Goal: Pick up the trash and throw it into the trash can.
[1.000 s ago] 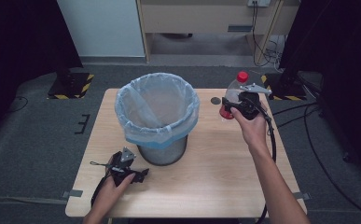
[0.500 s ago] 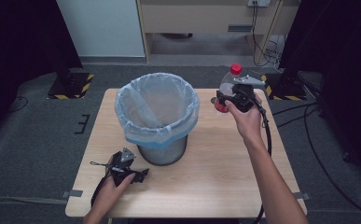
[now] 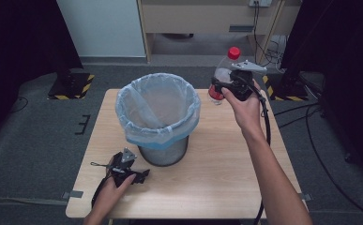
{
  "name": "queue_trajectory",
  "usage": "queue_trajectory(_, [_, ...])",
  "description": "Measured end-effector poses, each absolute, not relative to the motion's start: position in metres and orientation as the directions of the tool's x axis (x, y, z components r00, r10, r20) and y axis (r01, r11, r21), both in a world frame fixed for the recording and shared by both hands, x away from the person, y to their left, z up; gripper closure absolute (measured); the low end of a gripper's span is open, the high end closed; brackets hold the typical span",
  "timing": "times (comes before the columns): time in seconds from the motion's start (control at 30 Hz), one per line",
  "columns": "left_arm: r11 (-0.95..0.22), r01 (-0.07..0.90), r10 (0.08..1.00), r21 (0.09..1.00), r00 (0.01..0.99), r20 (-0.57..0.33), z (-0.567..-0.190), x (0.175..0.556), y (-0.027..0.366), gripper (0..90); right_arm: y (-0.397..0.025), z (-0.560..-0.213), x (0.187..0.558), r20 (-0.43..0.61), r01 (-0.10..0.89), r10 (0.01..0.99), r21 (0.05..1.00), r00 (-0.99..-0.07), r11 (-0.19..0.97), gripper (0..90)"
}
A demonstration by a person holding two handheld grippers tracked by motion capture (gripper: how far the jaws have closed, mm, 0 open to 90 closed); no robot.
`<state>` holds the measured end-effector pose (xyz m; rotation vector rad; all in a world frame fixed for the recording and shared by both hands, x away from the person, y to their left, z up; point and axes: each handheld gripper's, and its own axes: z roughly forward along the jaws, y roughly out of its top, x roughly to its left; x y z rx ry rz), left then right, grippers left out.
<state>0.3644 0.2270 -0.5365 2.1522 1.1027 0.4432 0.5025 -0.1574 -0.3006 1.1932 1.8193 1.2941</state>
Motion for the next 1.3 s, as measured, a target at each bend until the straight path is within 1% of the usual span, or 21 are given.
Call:
queue_trajectory(0.23, [-0.419, 0.584, 0.811, 0.695, 0.585, -0.002, -0.536, 0.364, 0.227, 0.0, -0.146, -0.282, 0.496, 0.001, 0.289, 0.901, 0.947, -0.434, 0.139, 28.8])
queue_trajectory(0.4, [-0.419, 0.584, 0.811, 0.695, 0.585, -0.002, -0.536, 0.364, 0.227, 0.0, -0.144, -0.273, 0.492, -0.006, 0.271, 0.897, 0.953, -0.441, 0.139, 28.8])
queue_trajectory(0.53, [-0.419, 0.583, 0.811, 0.695, 0.585, -0.002, -0.536, 0.364, 0.227, 0.0, -0.142, -0.256, 0.483, -0.003, 0.235, 0.888, 0.964, -0.459, 0.125, 28.8])
queue_trajectory(0.73, [-0.419, 0.584, 0.811, 0.695, 0.585, -0.002, -0.536, 0.364, 0.227, 0.0, -0.14, -0.24, 0.473, -0.012, 0.203, 0.879, 0.972, -0.476, 0.123, 28.8])
queue_trajectory(1.03, [-0.419, 0.583, 0.811, 0.696, 0.585, -0.002, -0.536, 0.364, 0.227, 0.0, -0.126, -0.226, 0.468, 0.011, 0.167, 0.855, 0.982, -0.519, 0.089, 28.8])
queue_trajectory(1.3, [-0.419, 0.583, 0.811, 0.696, 0.585, -0.003, -0.536, 0.364, 0.227, 0.0, -0.107, -0.222, 0.465, 0.018, 0.156, 0.833, 0.984, -0.553, 0.083, 28.7])
